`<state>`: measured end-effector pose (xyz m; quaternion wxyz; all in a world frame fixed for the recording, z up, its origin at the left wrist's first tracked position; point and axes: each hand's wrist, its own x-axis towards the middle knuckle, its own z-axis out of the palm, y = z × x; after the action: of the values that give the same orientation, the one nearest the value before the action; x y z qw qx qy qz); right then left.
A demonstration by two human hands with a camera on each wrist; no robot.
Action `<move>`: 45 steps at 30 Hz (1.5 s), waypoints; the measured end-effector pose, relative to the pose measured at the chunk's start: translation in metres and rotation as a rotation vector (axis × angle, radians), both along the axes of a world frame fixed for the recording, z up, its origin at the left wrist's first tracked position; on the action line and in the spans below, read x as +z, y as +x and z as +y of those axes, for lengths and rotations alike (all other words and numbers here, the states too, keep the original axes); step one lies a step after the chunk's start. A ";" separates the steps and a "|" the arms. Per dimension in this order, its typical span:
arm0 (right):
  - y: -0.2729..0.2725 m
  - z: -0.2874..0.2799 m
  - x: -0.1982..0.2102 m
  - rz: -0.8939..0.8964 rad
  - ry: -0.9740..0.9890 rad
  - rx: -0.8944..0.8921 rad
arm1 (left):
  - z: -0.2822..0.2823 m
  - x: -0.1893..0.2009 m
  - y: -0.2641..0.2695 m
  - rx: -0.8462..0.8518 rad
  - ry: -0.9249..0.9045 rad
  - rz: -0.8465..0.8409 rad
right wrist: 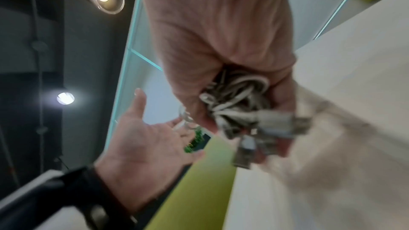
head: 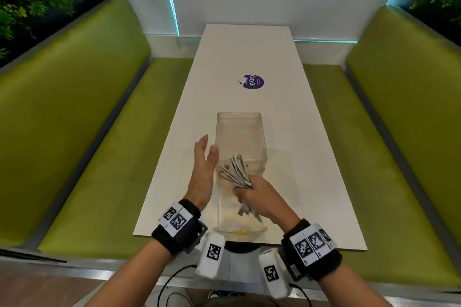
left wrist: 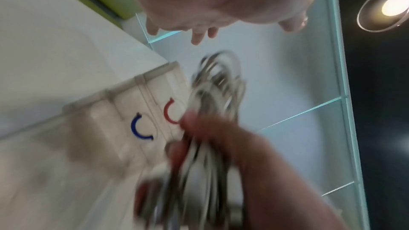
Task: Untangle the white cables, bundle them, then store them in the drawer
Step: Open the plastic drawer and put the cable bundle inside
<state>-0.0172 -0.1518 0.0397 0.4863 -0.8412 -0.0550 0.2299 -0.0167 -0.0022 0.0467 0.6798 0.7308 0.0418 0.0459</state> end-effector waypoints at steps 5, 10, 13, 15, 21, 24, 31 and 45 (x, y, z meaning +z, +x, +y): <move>0.013 0.001 -0.031 0.020 -0.698 0.167 | 0.018 -0.010 0.042 -0.179 0.741 -0.053; 0.015 0.032 -0.047 -0.080 -1.055 0.262 | 0.023 -0.021 0.059 -0.356 0.879 0.008; 0.018 0.051 -0.042 -0.044 -1.267 0.270 | 0.024 -0.022 0.056 -0.351 0.898 -0.059; 0.017 0.058 -0.041 -0.033 -1.317 0.267 | 0.024 -0.022 0.056 -0.361 0.933 -0.075; 0.020 0.059 -0.054 -0.079 -1.266 0.183 | 0.023 -0.021 0.054 -0.370 0.953 -0.084; 0.018 0.057 -0.069 -0.224 -1.217 0.313 | 0.023 -0.021 0.054 -0.372 0.959 -0.076; 0.007 0.042 -0.079 0.102 -0.658 0.064 | 0.024 -0.020 0.054 -0.378 0.931 -0.065; -0.031 -0.003 -0.086 -0.390 -0.561 0.159 | 0.022 -0.060 -0.011 -0.311 0.981 -0.463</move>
<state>-0.0486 -0.1551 -0.0464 0.1971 -0.9632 -0.1471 0.1083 -0.0281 0.0194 -0.0135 0.2507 0.9296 -0.2429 0.1186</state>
